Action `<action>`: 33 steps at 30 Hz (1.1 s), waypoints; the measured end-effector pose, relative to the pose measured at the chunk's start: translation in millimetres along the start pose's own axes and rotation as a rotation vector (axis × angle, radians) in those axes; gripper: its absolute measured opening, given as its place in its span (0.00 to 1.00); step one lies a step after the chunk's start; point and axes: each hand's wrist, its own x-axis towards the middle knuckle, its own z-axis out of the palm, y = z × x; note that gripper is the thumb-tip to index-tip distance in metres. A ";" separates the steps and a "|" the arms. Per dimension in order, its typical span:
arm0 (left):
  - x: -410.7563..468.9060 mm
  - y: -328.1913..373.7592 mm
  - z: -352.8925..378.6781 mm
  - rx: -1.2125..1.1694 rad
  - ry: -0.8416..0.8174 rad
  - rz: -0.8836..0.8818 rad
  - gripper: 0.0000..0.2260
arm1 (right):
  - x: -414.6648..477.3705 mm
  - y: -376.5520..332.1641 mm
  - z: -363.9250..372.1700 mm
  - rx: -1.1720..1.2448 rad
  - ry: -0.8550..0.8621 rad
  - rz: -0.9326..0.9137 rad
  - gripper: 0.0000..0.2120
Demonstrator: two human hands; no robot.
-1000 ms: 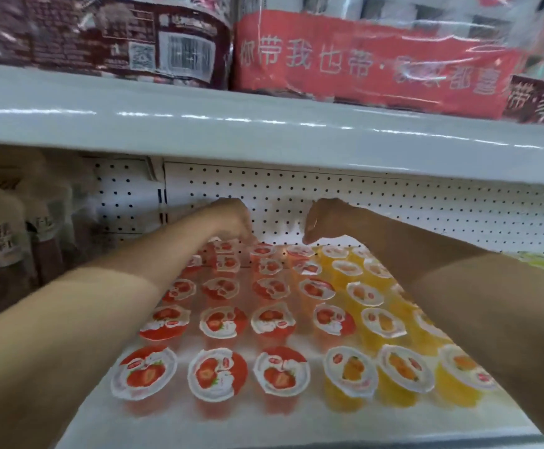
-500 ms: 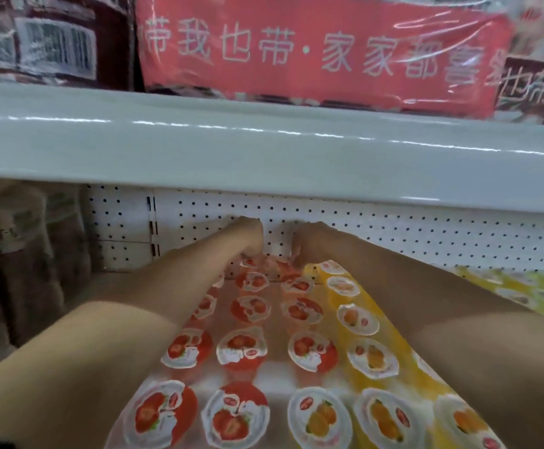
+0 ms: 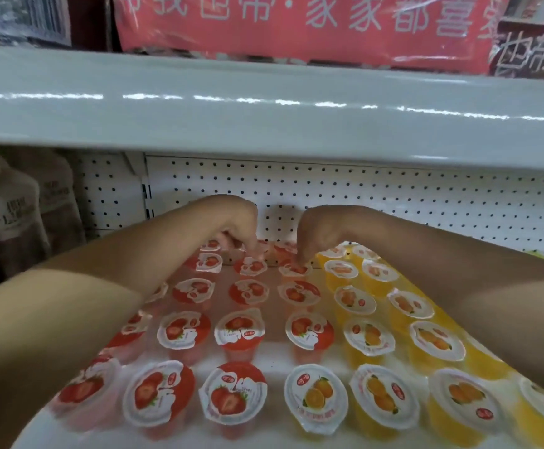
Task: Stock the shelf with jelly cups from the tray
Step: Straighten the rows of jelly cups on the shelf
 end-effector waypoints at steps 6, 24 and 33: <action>0.1 0.1 22.8 0.067 0.002 -0.016 0.22 | 1.8 -10.7 14.7 -0.054 -0.011 0.004 0.18; -51.9 9.4 19.7 0.008 -0.017 0.035 0.19 | -45.6 -27.8 11.0 0.042 0.089 -0.016 0.23; -57.2 15.6 42.3 0.078 -0.021 0.039 0.13 | -67.2 -42.2 22.2 0.048 0.019 -0.007 0.18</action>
